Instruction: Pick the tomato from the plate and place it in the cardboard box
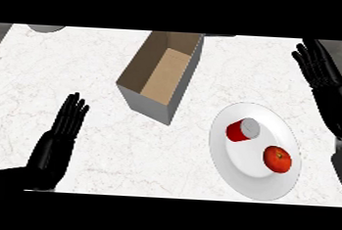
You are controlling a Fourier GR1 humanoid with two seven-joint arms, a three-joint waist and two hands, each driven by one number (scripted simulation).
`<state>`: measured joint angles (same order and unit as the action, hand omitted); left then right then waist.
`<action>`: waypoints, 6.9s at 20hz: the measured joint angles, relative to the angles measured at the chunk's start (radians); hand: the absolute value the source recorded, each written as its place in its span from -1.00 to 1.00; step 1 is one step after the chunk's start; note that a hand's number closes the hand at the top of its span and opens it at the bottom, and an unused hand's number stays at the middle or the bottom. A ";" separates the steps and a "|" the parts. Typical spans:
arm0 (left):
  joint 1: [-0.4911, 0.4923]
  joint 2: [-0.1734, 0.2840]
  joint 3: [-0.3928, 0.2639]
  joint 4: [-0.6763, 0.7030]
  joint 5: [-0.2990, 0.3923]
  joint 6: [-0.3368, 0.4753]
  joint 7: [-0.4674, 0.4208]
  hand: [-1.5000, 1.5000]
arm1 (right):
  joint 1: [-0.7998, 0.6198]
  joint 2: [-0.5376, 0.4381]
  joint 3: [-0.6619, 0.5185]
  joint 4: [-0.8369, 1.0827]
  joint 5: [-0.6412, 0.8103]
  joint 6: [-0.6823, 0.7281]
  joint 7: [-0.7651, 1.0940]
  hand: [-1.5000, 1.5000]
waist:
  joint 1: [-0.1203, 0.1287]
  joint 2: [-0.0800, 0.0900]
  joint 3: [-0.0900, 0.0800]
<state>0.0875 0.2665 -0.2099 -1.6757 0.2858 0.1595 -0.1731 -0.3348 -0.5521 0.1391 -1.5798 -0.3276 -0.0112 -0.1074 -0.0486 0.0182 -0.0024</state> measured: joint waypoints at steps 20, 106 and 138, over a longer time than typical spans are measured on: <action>-0.110 0.279 0.175 0.296 -0.266 0.126 0.219 0.00 | 0.493 -0.137 -0.042 0.314 0.150 0.127 -0.439 -1.00 | 0.027 -0.016 0.004; -0.224 0.086 0.358 0.345 -0.524 -0.066 0.232 0.00 | -0.362 0.041 -0.089 0.846 1.221 0.030 -0.387 1.00 | 0.087 -0.007 0.004; -0.221 0.077 0.382 0.328 -0.543 -0.082 0.243 0.00 | -0.923 0.452 -0.245 1.050 1.005 0.112 -0.197 1.00 | 0.085 -0.009 0.002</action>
<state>-0.1333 0.3430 0.1723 -1.3473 -0.2573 0.0771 0.0696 -1.2580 -0.0996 -0.1055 -0.5299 0.6774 0.1010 -0.3040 0.0359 0.0097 -0.0005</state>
